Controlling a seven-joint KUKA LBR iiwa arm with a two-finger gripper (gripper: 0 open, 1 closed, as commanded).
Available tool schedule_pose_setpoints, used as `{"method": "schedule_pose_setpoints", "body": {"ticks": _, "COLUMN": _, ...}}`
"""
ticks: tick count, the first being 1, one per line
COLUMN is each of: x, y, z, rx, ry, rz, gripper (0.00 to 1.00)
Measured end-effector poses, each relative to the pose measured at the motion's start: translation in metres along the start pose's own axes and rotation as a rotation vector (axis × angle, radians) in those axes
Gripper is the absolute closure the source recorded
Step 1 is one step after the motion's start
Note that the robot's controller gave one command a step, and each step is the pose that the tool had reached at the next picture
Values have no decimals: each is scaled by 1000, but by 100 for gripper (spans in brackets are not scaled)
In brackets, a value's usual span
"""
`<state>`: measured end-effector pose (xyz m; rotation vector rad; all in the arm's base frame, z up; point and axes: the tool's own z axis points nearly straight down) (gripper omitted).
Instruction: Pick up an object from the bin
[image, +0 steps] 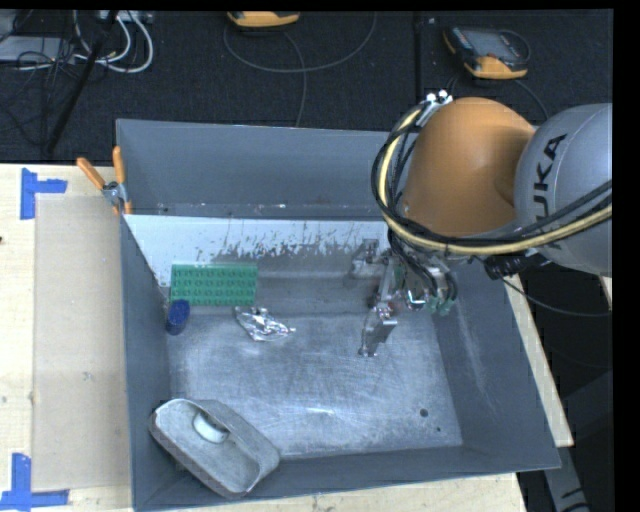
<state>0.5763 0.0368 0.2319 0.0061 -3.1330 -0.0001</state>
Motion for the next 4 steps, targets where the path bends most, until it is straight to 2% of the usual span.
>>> {"method": "schedule_pose_setpoints", "body": {"ticks": 1, "x": -16, "y": 65, "z": 103, "rx": -1, "ry": -1, "rz": -124, "gripper": 0}}
{"method": "schedule_pose_setpoints", "body": {"ticks": 2, "x": -43, "y": 85, "z": 161, "rx": -2, "ry": -14, "rz": -107, "gripper": 0}}
{"method": "schedule_pose_setpoints", "body": {"ticks": 3, "x": -43, "y": 84, "z": 157, "rx": -2, "ry": -16, "rz": -105, "gripper": 100}}
{"method": "schedule_pose_setpoints", "body": {"ticks": 4, "x": -38, "y": 72, "z": -4, "rx": 0, "ry": -19, "rz": -206, "gripper": 100}}
